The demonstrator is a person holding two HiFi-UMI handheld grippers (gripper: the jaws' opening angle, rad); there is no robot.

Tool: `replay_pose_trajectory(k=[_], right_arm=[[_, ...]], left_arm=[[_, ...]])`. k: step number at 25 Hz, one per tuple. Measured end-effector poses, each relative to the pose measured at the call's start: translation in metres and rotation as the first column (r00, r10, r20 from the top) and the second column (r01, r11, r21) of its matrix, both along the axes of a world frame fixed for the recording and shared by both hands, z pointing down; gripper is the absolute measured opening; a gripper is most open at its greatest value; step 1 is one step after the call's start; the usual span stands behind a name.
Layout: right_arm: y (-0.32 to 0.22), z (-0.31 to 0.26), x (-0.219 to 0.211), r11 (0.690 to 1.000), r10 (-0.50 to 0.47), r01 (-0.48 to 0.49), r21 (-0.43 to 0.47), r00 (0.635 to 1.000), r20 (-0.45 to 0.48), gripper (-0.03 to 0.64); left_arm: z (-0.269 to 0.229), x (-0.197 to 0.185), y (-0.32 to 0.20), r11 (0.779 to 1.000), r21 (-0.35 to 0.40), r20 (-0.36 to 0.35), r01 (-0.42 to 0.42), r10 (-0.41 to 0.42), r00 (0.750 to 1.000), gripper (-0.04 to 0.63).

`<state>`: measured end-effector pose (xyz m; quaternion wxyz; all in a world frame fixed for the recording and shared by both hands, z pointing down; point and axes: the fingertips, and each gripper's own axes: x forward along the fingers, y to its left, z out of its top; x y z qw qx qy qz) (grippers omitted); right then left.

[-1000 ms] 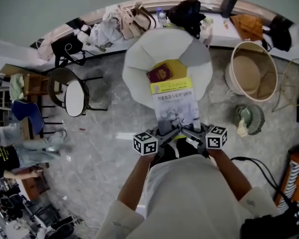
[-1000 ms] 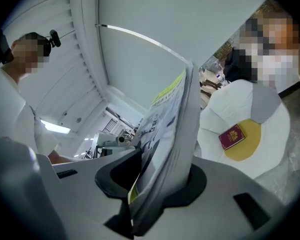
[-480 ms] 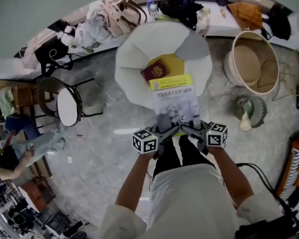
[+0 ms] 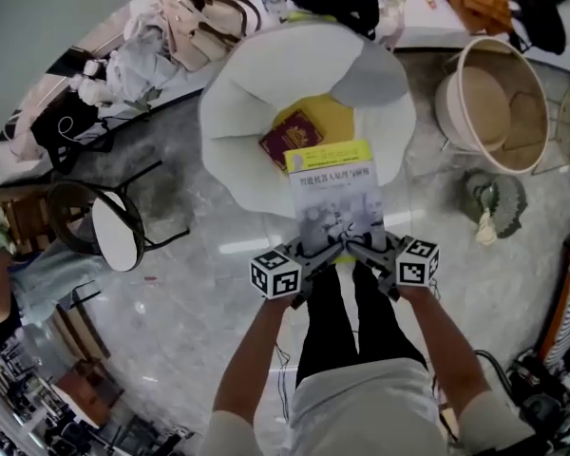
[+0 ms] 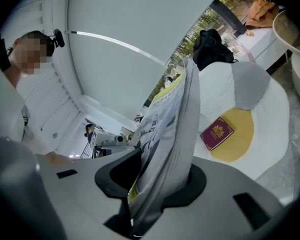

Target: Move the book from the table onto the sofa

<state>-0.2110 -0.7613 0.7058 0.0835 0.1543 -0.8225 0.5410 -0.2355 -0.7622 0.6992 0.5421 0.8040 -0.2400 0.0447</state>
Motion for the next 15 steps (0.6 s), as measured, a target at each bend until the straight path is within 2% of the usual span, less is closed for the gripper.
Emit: replay_pose_trajectory(k=[6, 15], right_arm=[[-0.027, 0.071, -0.003, 0.998, 0.045, -0.047, -0.037, 0.998, -0.032, 0.135], [-0.060, 0.148, -0.019, 0.993, 0.085, -0.089, -0.072, 0.995, -0.054, 0.135]], left_arm=[[0.071, -0.003, -0.029, 0.998, -0.037, 0.006, -0.043, 0.043, 0.999, 0.124], [0.150, -0.019, -0.062, 0.991, -0.092, -0.031, -0.094, 0.091, 0.995, 0.124]])
